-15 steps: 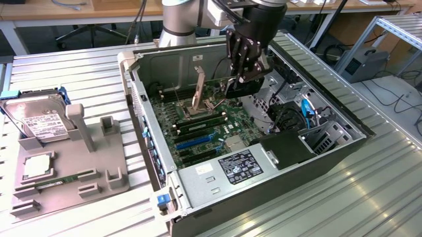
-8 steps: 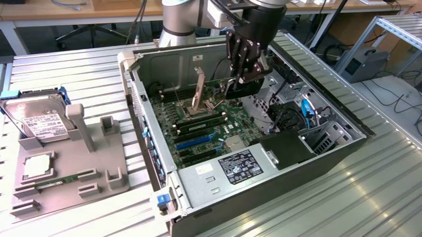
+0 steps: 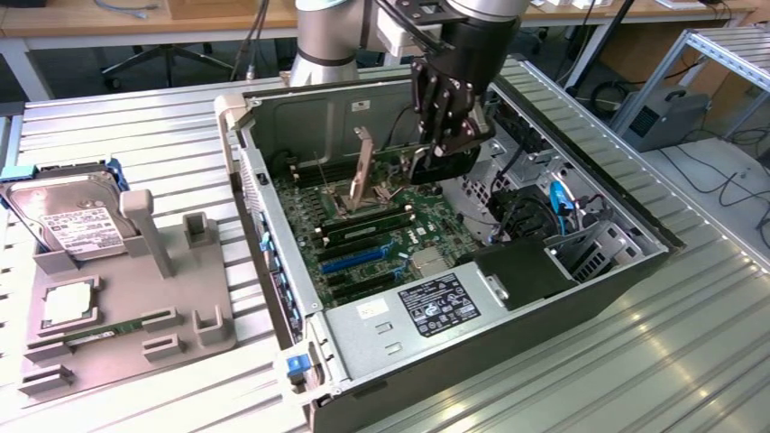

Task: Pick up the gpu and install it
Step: 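Insert the gpu into the slot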

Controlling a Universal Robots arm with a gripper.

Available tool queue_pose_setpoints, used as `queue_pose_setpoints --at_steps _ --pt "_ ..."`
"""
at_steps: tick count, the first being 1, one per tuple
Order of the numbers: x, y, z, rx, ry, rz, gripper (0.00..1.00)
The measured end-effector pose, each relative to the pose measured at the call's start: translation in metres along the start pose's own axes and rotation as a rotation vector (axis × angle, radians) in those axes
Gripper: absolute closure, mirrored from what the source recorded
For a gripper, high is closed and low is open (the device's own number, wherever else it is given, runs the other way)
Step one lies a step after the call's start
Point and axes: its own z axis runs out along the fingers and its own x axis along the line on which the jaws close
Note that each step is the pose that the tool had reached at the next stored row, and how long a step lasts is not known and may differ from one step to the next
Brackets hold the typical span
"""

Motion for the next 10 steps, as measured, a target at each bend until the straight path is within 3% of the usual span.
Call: queue_pose_setpoints --at_steps 10 --pt "0.0005 0.0 0.0074 -0.0001 0.0001 0.0 0.73"
